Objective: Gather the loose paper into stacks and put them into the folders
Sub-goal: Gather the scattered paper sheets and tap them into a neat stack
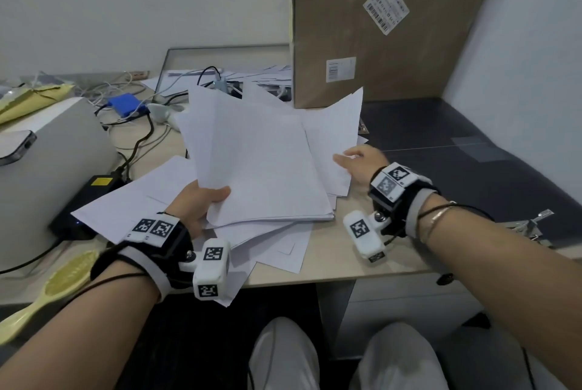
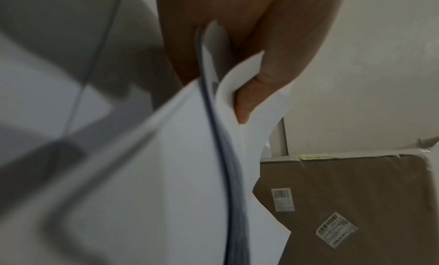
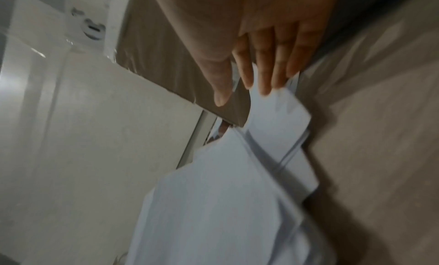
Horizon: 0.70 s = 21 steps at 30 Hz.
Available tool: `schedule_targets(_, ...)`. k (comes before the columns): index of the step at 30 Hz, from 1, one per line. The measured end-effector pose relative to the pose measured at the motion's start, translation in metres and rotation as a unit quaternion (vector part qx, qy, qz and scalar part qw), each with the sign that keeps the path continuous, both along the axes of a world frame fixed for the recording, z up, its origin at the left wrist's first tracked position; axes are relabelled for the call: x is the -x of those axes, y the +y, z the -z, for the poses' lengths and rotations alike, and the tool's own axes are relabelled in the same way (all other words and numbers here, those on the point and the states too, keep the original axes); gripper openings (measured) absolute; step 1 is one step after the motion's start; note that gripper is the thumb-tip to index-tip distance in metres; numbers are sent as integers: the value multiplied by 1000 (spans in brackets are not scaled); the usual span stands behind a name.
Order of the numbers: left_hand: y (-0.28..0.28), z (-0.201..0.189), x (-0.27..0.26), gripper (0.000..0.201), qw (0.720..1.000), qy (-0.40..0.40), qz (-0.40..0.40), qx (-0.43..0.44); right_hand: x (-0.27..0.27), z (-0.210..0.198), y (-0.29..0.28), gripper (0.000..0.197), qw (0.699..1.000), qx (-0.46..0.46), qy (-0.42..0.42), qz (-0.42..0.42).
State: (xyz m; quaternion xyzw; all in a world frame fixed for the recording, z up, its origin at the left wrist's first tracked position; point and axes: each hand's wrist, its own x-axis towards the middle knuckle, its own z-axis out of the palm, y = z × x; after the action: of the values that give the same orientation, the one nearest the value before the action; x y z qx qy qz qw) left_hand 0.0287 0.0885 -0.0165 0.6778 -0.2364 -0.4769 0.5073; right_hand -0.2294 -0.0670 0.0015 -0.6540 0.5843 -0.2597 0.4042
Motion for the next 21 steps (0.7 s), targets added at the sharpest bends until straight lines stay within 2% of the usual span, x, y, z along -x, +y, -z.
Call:
schedule_targets(3, 9, 0, 1, 27, 1000, 17, 5, 0, 26, -5, -7, 62, 999, -1, 10, 32)
schedule_targets(6, 16, -3, 2, 27, 999, 24, 14, 21, 38, -4, -9, 79, 993, -91, -71, 23)
schedule_targets(7, 17, -5, 2, 26, 999, 26, 17, 35, 39, -4, -8, 74, 989, -118, -91, 14)
schedule_targets(10, 20, -8, 4, 21, 996, 36, 35, 77, 36, -10, 1, 33, 963, -209, -164, -36)
schedule_targets(12, 23, -8, 2, 26, 994, 52, 48, 84, 35, -11, 5, 33, 947, -256, -188, -48)
schedule_targets(15, 29, -6, -5, 51, 989, 103, 83, 64, 33, -6, 7, 40, 946, -265, -182, -32)
schedule_targets(17, 32, -7, -8, 67, 987, 115, 104, 43, 31, -1, 7, 28, 950, -253, -180, -9)
schedule_targets(19, 34, -9, -10, 74, 986, 110, 121, 17, 28, 1, 7, 5, 952, -259, -164, 4)
schedule_targets(21, 35, -8, -12, 89, 984, 115, 136, -18, 24, 4, 8, 19, 953, -269, -139, -8)
